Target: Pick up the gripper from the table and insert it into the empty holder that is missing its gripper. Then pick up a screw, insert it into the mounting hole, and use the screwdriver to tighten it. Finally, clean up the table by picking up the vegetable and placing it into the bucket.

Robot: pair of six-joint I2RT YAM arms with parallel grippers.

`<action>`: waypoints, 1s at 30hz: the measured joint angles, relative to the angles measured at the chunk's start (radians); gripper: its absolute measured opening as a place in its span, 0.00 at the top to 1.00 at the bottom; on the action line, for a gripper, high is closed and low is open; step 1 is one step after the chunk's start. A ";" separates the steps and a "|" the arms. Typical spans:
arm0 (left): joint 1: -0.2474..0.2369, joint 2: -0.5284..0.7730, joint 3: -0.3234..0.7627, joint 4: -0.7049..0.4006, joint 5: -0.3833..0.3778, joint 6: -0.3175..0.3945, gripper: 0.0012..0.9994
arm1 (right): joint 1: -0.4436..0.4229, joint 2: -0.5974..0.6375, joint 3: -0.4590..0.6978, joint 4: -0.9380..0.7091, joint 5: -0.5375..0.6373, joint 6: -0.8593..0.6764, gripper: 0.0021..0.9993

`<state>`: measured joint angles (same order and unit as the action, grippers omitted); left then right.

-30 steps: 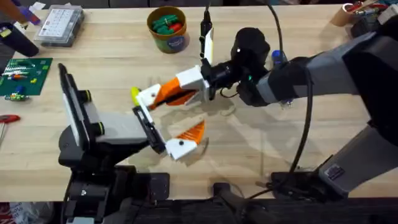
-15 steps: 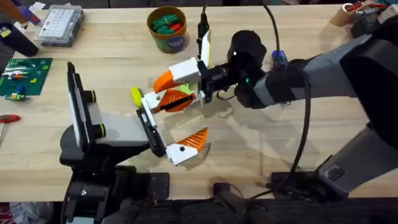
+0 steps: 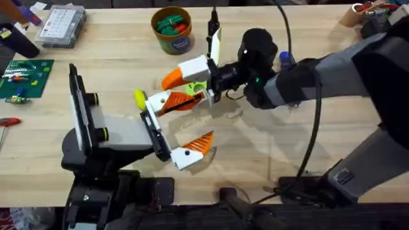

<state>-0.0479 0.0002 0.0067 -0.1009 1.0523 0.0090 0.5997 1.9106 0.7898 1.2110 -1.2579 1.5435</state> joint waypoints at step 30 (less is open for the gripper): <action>0.000 0.000 0.000 0.000 0.006 0.003 0.01 | -0.346 -0.544 -0.001 -1.489 0.305 -1.108 0.00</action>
<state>-0.0479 0.0006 0.0067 -0.1013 1.0580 0.0116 0.2535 1.3665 0.7892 -0.2777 -0.9529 0.4356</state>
